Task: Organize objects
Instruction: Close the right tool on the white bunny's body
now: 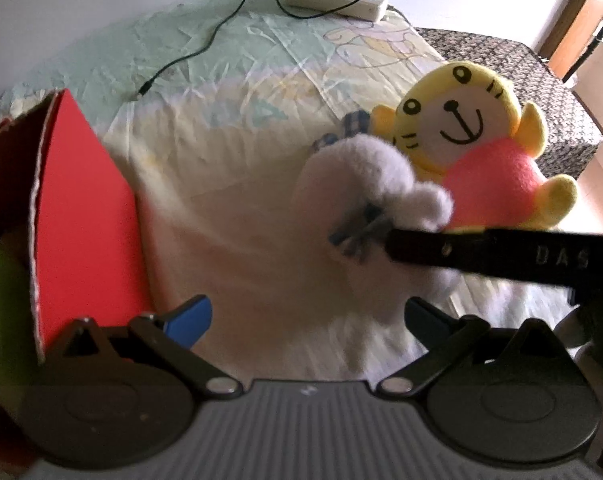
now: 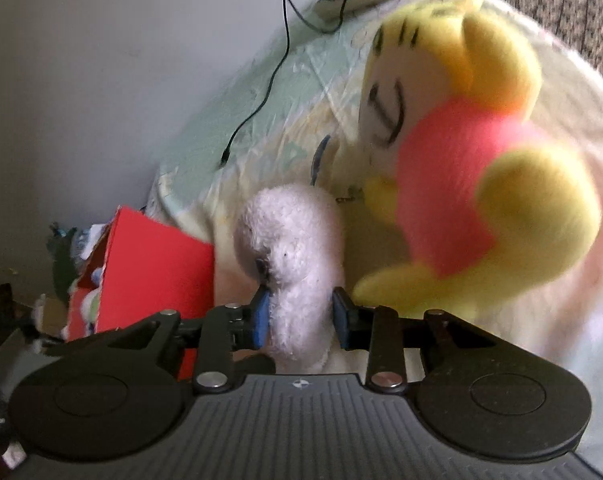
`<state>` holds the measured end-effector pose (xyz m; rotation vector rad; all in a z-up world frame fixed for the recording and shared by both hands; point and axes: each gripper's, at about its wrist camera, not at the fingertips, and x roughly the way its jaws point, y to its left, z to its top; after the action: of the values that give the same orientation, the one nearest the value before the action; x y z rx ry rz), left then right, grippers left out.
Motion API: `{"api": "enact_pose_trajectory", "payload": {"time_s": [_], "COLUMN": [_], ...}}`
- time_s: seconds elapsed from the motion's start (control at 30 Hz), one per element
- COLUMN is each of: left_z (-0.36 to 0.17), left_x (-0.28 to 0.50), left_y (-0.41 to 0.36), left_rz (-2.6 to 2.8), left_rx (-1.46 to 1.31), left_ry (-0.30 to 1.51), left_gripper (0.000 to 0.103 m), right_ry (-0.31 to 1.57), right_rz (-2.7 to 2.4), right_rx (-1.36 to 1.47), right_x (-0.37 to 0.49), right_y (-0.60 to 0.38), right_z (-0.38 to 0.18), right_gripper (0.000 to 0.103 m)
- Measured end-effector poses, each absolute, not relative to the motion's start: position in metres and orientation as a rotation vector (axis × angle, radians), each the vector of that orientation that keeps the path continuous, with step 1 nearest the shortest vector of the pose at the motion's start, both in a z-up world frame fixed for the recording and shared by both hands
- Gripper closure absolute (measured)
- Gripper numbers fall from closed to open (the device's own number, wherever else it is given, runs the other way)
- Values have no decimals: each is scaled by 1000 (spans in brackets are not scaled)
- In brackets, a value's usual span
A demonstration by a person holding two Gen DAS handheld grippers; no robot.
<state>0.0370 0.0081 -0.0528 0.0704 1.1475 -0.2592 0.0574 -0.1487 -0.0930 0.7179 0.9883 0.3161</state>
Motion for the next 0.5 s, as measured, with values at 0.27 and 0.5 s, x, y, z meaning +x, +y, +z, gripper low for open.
{"api": "enact_pose_trajectory", "payload": {"time_s": [0.27,0.5], "left_z": [-59,-63], "left_x": [26,31], "left_y": [7,5], "left_rz": [-313,-326], "left_rx": [87,86], "left_ry": [1162,1162], "left_gripper": [1,1], "right_ry": [1061,976], "right_rz": [315,241], "right_rx": [752,644], "right_x": [42,45], "right_y": [-148,-148], "right_z": [-104,-92], "right_gripper": [63,43]}}
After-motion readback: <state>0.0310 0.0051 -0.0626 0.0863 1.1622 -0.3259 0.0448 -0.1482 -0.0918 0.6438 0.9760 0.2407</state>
